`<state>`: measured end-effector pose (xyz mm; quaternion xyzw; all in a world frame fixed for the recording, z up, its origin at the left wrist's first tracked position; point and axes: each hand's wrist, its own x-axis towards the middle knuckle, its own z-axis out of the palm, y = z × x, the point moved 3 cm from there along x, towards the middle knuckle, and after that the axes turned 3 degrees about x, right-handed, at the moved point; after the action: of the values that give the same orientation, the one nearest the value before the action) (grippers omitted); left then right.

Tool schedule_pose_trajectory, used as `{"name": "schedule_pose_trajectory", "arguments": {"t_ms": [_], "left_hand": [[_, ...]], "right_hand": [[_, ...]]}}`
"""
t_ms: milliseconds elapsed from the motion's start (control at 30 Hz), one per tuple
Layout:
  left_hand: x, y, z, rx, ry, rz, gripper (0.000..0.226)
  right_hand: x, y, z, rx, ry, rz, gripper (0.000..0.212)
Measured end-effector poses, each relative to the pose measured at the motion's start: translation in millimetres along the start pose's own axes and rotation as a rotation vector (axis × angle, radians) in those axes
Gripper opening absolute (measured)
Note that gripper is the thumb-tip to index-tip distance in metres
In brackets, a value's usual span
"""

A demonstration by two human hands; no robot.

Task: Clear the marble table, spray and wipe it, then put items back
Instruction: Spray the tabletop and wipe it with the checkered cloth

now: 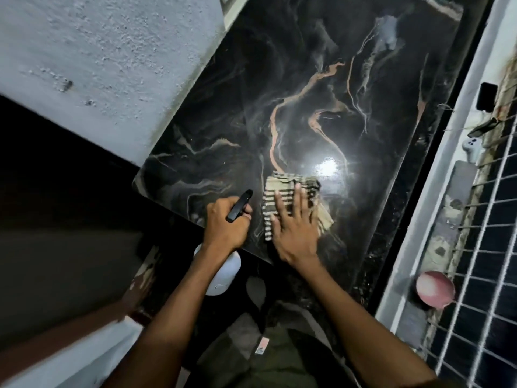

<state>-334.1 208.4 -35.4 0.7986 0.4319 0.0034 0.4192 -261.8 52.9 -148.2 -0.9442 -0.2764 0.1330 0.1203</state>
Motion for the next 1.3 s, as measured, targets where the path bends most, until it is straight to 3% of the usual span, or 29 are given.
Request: {"name": "schedule_pose_trajectory", "arguments": {"t_ms": [133,267,367,533,667,800,933,1033,1167,1300], "left_hand": [[-45,-13,17,0.013,0.002,0.037,0.004],[-72,-11,32,-0.028,0.018,-0.013,0.01],[-79,-6,41,-0.098,0.019,-0.1,0.015],[-76,24,67,-0.119,0.053,-0.149,0.017],[-66,59,97,-0.116,0.122,-0.179,0.018],[-54,108,136,-0.133,0.188,-0.2,0.017],[-41,165,176,-0.11,0.16,-0.182,0.013],[-28,204,198,-0.086,0.152,-0.128,0.011],[-4,233,214,-0.088,0.144,-0.135,0.013],[18,242,224,-0.159,0.149,-0.209,0.014]], "right_hand": [[-57,-6,15,0.004,-0.052,-0.262,0.063],[-82,43,5,-0.043,-0.081,-0.305,0.06],[-82,95,-13,-0.071,-0.079,-0.227,0.06],[-15,175,-57,-0.094,-0.098,-0.136,0.058],[54,194,-78,-0.083,-0.133,-0.129,0.058],[52,197,-79,-0.089,-0.214,-0.273,0.061],[30,215,-83,-0.046,-0.25,-0.501,0.06],[38,233,-89,-0.051,-0.256,-0.563,0.057],[91,265,-108,-0.035,-0.235,-0.523,0.059],[196,312,-144,-0.095,-0.171,-0.388,0.06]]}}
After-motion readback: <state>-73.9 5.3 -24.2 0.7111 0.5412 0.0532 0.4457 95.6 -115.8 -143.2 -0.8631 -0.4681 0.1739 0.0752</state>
